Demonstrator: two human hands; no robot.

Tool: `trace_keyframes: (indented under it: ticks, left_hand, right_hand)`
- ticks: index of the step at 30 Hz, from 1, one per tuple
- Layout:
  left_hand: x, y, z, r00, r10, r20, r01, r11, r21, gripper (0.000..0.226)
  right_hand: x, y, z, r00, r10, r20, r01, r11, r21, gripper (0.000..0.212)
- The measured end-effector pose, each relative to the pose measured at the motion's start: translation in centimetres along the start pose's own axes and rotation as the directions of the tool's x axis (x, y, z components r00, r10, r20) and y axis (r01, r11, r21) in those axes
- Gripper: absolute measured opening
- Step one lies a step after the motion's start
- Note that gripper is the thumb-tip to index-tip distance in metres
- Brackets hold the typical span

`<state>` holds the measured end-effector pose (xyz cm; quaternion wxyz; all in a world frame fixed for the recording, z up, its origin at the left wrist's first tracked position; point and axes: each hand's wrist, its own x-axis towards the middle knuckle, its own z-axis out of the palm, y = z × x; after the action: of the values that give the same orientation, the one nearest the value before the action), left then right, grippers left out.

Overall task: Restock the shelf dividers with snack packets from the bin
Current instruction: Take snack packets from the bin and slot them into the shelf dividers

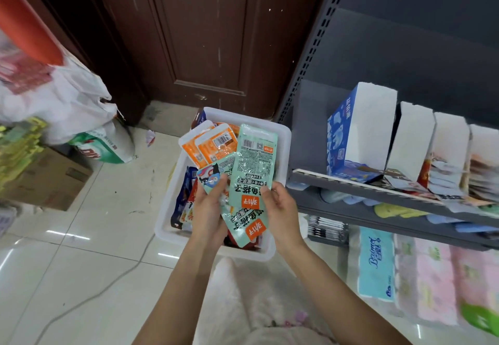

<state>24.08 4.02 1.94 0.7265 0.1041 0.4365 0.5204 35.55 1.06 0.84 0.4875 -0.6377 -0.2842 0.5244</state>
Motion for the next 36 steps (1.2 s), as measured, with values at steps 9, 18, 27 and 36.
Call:
trace_keyframes:
  ticks: [9, 18, 27, 36]
  left_hand:
    - [1.0, -0.7, 0.4, 0.998, 0.025, -0.051, -0.016, 0.983, 0.182, 0.021]
    - [1.4, -1.4, 3.2, 0.997, -0.073, -0.007, 0.072, 0.950, 0.304, 0.033]
    - [-1.1, -7.2, 14.0, 0.964, -0.196, 0.179, 0.116, 0.917, 0.383, 0.028]
    - [-6.4, -18.1, 25.0, 0.963, -0.149, 0.224, 0.027, 0.883, 0.469, 0.032]
  right_hand:
    - [1.0, 0.1, -2.3, 0.974, -0.211, -0.079, 0.173, 0.924, -0.341, 0.010]
    - [-1.8, -4.5, -7.9, 0.949, -0.314, -0.033, 0.304, 0.936, -0.176, 0.034]
    - [-4.4, -6.8, -19.7, 0.973, -0.230, -0.021, 0.231, 0.959, 0.162, 0.053]
    - [-6.4, -8.7, -38.4, 0.796, -0.058, -0.602, 0.314, 0.890, 0.330, 0.025]
